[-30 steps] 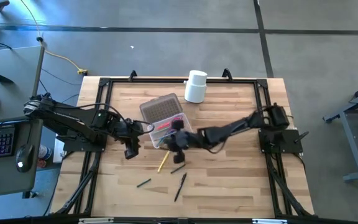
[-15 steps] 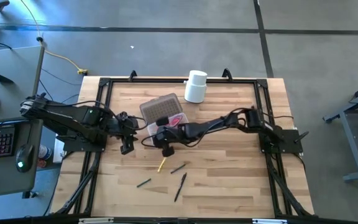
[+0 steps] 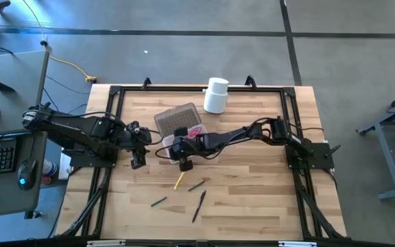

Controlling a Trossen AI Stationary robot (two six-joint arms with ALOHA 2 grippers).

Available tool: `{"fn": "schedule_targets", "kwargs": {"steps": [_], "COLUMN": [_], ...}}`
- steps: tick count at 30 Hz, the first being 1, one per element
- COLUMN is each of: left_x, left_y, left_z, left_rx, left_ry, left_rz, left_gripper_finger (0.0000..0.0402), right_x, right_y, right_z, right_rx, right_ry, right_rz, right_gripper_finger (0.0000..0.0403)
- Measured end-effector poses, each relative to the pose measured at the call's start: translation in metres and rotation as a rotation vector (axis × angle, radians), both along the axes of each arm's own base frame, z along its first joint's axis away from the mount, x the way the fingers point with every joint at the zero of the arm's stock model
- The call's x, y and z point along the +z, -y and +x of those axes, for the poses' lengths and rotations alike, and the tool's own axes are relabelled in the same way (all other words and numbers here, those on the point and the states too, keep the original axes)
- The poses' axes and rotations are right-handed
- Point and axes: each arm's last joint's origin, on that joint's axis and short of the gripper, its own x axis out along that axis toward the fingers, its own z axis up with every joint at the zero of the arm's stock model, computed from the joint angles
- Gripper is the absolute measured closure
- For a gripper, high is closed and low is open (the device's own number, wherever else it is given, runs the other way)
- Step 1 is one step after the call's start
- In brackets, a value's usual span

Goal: Pick & place school supplies into a supply box
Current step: Put the yellow pencil into the black supply box, then put the right green crayon into the black supply box

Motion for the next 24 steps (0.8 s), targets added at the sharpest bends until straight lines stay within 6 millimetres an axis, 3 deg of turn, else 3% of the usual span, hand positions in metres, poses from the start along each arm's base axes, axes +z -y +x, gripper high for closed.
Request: {"fn": "schedule_targets", "kwargs": {"steps": [10,16,20,24], "left_x": [0.0,0.0,0.0,0.0], "left_y": [0.0,0.0,-0.001,-0.001], "left_z": [0.0,0.0,0.0,0.0], "left_rx": [0.001,0.002,0.011,0.016], "left_ry": [-0.001,0.0,0.009,0.008], "left_rz": [0.001,0.001,0.019,0.03], "left_gripper_finger": [0.0229,0.0229,0.0229,0.0229], "right_x": [0.005,0.034,0.045,0.04], "right_y": [-0.011,-0.044,-0.069,-0.093], "right_z": [-0.001,-0.001,-0.002,-0.011], "right_rx": [-0.024,0.041,0.042,0.057], "right_ry": [0.021,0.035,0.049,-0.033], "right_rz": [-0.009,-0.039,0.108,0.254], "right_gripper_finger": [0.0311,0.0301,0.0305,0.0309]}}
